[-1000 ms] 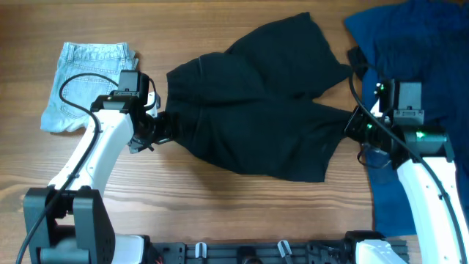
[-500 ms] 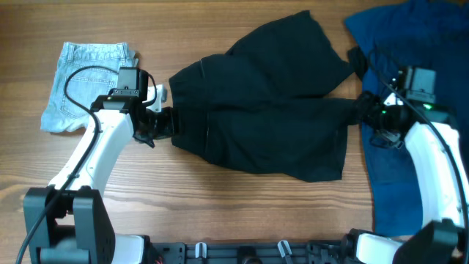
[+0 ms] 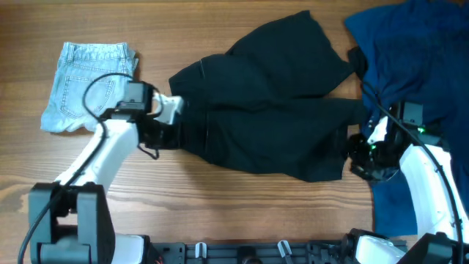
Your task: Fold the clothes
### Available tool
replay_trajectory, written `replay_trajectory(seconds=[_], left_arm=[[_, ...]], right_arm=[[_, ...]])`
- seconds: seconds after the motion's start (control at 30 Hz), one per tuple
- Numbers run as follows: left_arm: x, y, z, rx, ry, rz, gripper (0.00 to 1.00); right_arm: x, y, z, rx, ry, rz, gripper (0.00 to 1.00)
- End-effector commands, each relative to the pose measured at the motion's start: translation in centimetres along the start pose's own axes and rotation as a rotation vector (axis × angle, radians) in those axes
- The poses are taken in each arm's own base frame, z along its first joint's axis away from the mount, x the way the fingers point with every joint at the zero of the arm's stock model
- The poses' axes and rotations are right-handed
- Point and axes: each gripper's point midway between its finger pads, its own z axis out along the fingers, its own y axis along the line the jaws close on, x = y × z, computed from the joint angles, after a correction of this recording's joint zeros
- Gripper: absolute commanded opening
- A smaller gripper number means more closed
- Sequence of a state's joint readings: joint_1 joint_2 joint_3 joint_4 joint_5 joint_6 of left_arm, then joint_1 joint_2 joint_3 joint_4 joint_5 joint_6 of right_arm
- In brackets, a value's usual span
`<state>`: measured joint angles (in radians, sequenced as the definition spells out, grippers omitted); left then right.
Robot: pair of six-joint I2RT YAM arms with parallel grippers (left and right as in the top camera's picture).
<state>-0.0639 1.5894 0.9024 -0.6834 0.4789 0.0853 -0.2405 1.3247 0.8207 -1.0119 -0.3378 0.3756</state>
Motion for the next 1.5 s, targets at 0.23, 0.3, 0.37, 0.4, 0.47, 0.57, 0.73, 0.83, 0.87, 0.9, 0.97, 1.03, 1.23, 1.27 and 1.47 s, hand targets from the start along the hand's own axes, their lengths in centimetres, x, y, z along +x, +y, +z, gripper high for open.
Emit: replay_trajectory(seconds=[0.23, 0.3, 0.37, 0.4, 0.47, 0.57, 0.73, 0.83, 0.87, 0.9, 0.97, 1.03, 1.23, 1.27, 1.47], left_arm=[[-4.4, 2.3, -6.1, 0.032, -0.253, -0.053, 0.04], [-3.9, 2.1, -6.0, 0.042, -0.230, -0.062, 0.20], [-3.3, 2.0, -5.8, 0.045, -0.208, -0.074, 0.48], [-3.0, 2.0, -5.7, 0.047, -0.195, -0.082, 0.53], [-1.6, 2.2, -4.8, 0.045, -0.157, -0.104, 0.57], [-0.5, 2.4, -4.1, 0.049, -0.129, -0.121, 0.58], [-0.4, 1.8, -3.9, 0.088, -0.130, -0.119, 0.58], [-0.7, 1.5, -3.9, 0.098, -0.140, -0.106, 0.59], [-0.7, 1.4, -3.8, 0.099, -0.140, -0.100, 0.60], [-0.8, 1.2, -3.7, 0.100, -0.139, -0.093, 0.61], [-0.9, 0.7, -3.5, 0.104, -0.140, -0.070, 0.62], [-1.0, 0.2, -3.3, 0.107, -0.138, -0.048, 0.62], [-0.9, -0.3, -2.8, 0.096, -0.124, -0.021, 0.62], [-0.9, -0.3, -2.8, 0.091, -0.123, -0.021, 0.63], [-0.9, 0.1, -2.8, 0.069, -0.122, -0.023, 0.68]], right_arm=[[2.3, 0.4, 4.5, -0.081, 0.042, -0.146, 0.57], [1.3, -0.6, 5.0, -0.025, -0.009, -0.161, 0.71], [0.4, -0.5, 4.9, -0.022, -0.048, -0.188, 0.73], [0.1, -0.5, 4.9, -0.017, -0.061, -0.197, 0.73], [-0.5, -0.6, 4.9, -0.004, -0.087, -0.188, 0.73], [-0.9, -1.3, 4.8, 0.036, -0.107, -0.127, 0.73], [0.6, -0.6, 5.3, -0.027, -0.035, -0.118, 0.61], [2.5, 0.2, 6.1, -0.109, 0.044, -0.108, 0.48], [3.1, 0.3, 6.3, -0.128, 0.066, -0.103, 0.47], [3.5, 0.6, 6.3, -0.152, 0.081, -0.103, 0.41], [3.8, 1.2, 6.2, -0.195, 0.092, -0.136, 0.25], [3.8, 1.2, 6.3, -0.194, 0.090, -0.146, 0.23], [3.1, 0.8, 6.4, -0.162, 0.061, -0.150, 0.29], [3.1, 0.8, 6.4, -0.161, 0.063, -0.140, 0.39], [3.8, 0.6, 6.4, -0.161, 0.092, -0.090, 0.37]])
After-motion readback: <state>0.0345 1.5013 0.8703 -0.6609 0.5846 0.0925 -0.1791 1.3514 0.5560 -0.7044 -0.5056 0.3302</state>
